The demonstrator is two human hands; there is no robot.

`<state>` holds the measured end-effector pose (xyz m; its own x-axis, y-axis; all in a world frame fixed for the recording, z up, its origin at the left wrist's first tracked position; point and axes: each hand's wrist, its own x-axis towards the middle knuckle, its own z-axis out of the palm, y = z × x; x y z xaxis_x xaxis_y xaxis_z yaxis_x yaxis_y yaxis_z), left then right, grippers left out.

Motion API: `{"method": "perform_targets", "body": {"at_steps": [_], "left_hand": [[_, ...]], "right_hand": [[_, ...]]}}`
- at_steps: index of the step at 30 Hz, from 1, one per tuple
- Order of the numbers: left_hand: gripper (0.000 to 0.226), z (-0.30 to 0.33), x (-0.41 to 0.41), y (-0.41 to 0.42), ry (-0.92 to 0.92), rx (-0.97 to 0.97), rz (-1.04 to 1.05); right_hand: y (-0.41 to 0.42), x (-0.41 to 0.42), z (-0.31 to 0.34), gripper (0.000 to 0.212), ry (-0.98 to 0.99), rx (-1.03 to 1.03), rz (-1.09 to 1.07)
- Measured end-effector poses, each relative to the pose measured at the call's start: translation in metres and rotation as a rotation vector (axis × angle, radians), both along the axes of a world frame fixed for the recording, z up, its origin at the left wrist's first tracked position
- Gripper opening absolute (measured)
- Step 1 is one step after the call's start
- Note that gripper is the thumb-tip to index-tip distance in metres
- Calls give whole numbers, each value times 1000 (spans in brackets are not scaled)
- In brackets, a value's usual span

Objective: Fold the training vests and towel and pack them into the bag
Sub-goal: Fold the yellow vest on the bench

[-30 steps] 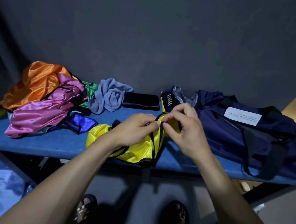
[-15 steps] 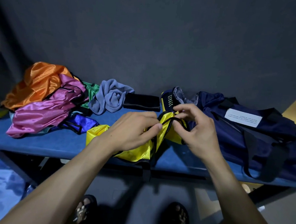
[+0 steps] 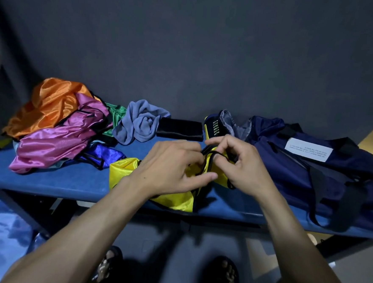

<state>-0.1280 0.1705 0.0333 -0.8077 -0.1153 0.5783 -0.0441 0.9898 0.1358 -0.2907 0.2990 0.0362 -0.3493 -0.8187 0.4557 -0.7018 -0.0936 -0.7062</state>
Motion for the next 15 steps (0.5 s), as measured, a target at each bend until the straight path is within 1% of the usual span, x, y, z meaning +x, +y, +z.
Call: {"method": "perform_targets", "body": {"at_steps": [4,7,11,15], "left_hand": [[53,-6,-9,12,83,-27,196],[45,-6,-15,19,125,-8,331],[34,-2,-18,23,144,1,386],[30,4,-15,20,169,16,389]], "right_hand": [[-5,1,0,11,-41,-52,-81],[-8,4,4,14,-45,-101,-111],[-11,8,7,19,-26,-164,-160],[-12,8,8,20,-6,-201,-155]]}}
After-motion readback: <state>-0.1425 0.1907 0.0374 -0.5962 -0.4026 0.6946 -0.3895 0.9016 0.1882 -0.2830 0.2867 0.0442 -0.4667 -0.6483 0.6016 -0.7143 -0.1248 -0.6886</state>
